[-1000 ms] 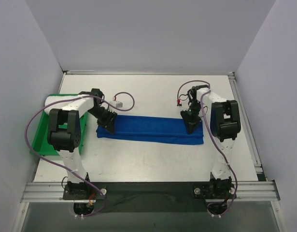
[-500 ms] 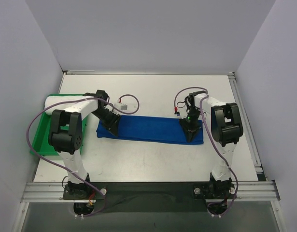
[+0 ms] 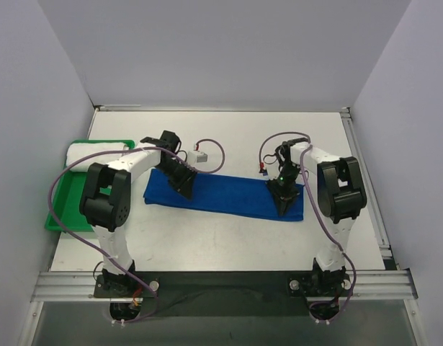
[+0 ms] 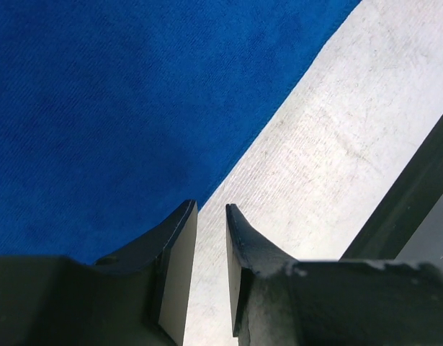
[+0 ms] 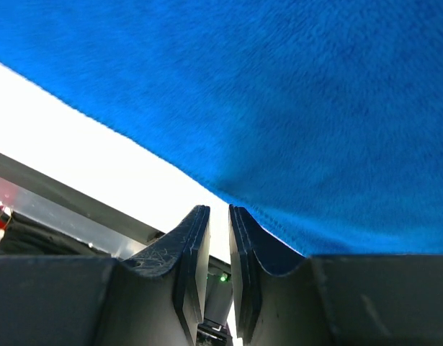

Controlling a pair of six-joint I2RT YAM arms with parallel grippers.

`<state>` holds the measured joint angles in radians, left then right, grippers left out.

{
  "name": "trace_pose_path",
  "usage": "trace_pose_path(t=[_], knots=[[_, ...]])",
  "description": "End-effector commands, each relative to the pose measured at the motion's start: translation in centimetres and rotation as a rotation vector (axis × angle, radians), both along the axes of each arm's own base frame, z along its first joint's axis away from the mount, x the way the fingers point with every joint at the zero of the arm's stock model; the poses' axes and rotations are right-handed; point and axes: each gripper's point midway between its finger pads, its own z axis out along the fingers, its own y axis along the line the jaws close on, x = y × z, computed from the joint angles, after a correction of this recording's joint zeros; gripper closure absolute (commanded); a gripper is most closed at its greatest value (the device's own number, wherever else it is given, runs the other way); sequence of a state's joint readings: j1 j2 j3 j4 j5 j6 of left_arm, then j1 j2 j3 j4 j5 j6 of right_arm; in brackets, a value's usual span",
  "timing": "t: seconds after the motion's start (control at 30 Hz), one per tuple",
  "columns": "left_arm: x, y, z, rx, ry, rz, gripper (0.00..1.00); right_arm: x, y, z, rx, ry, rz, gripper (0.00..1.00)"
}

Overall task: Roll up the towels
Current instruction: Fold the towel

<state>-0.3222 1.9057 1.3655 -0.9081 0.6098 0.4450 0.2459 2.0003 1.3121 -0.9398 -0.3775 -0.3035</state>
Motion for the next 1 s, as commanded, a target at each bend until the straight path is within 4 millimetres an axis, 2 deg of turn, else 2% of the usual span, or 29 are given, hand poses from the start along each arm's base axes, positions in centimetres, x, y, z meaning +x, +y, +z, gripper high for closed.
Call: trace_pose_path(t=[0.0,0.1,0.17,0.27,0.37,0.4,0.53,0.6,0.63,0.73,0.83,0.87,0.97], knots=[[0.5,0.0,-0.8,0.010,-0.020,0.012,0.67,0.4,0.7,3.0,0.040,-0.055,-0.025,0.82],[-0.7,1.5,-1.7,0.073,-0.013,0.020,0.68,0.7,0.1,2.6,-0.002,-0.064,-0.035,0.80],[-1.5,3.3,-1.8,0.104,-0.021,0.031,0.67,0.5,-0.8,1.6,-0.060,-0.042,-0.031,0.80],[-1.8,5.2,-1.3,0.114,-0.027,0.065,0.67,-0.4,-2.2,-0.2,-0.141,0.001,-0.013,0.78],[-1.2,7.6,-0.8,0.120,-0.017,0.134,0.67,-0.8,-3.7,-1.4,-0.222,0.023,0.011,0.77],[-0.3,9.0,-0.5,0.118,-0.022,0.182,0.67,-0.8,-4.0,-1.6,-0.237,0.024,0.013,0.77],[1.4,11.5,0.1,0.091,-0.017,0.279,0.67,0.1,-4.7,-1.8,-0.268,0.011,0.004,0.74],[1.5,11.5,-0.4,0.086,0.009,0.295,0.67,0.7,-5.1,-1.8,-0.287,0.000,0.009,0.72],[1.5,12.4,-0.7,0.083,0.025,0.331,0.67,1.2,-5.1,-1.7,-0.289,-0.005,0.011,0.71],[0.9,12.1,-1.8,0.080,0.078,0.343,0.67,2.2,-5.7,-1.8,-0.298,-0.005,0.017,0.71],[0.6,12.1,-2.7,0.086,0.107,0.365,0.68,4.8,-6.4,-1.7,-0.302,-0.044,-0.011,0.71],[0.2,12.1,-3.0,0.086,0.123,0.372,0.68,6.4,-6.4,-1.2,-0.297,-0.083,-0.024,0.71],[-0.5,12.0,-3.3,0.065,0.157,0.399,0.69,8.1,-6.6,-0.6,-0.273,-0.113,-0.060,0.71]])
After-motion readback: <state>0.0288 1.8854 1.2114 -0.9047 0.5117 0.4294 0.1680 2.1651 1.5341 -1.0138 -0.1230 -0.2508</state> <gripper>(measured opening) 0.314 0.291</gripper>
